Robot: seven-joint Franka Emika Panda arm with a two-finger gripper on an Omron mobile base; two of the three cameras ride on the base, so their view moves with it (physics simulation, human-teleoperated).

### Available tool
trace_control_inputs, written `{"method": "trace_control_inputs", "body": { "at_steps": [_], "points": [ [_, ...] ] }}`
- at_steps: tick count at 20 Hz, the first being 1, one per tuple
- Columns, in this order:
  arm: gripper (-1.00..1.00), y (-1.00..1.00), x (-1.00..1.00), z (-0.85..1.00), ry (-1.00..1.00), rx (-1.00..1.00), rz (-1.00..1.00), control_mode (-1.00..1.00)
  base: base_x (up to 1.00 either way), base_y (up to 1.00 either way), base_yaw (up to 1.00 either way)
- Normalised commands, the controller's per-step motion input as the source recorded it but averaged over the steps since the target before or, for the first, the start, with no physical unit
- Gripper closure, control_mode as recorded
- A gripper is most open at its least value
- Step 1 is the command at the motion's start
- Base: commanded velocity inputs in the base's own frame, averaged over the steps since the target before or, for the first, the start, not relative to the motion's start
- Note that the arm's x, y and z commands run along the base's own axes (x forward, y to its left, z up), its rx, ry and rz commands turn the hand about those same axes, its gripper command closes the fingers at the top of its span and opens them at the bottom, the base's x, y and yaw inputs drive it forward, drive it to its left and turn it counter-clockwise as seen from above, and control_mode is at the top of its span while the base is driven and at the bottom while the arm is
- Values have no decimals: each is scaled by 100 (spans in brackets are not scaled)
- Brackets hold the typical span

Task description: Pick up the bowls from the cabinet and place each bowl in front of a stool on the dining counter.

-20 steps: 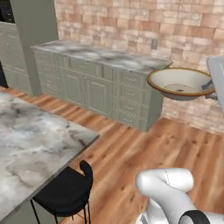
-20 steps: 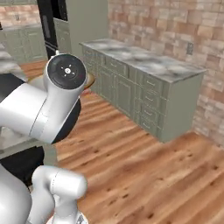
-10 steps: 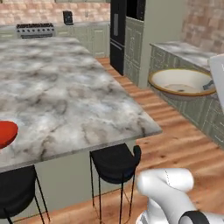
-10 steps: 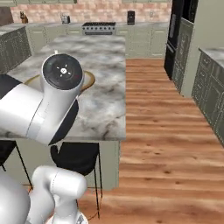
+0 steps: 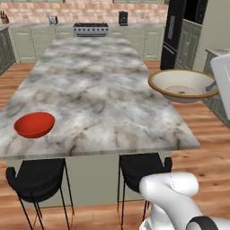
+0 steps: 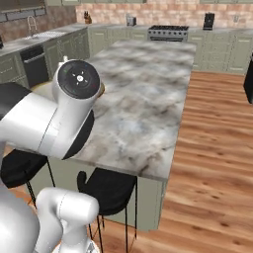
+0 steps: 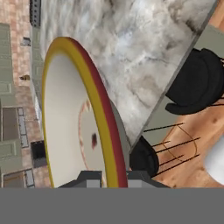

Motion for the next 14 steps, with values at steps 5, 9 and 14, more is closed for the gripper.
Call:
{"method": "trace_control_inputs", "body": {
  "at_steps": [5,9,14],
  "points": [
    [100,0,0,0,0,0,0,100,64,0,0],
    [100,0,0,0,0,0,0,100,54,0,0],
    [100,0,95,-55,0,0,0,-100,0,0,0]
  ]
}}
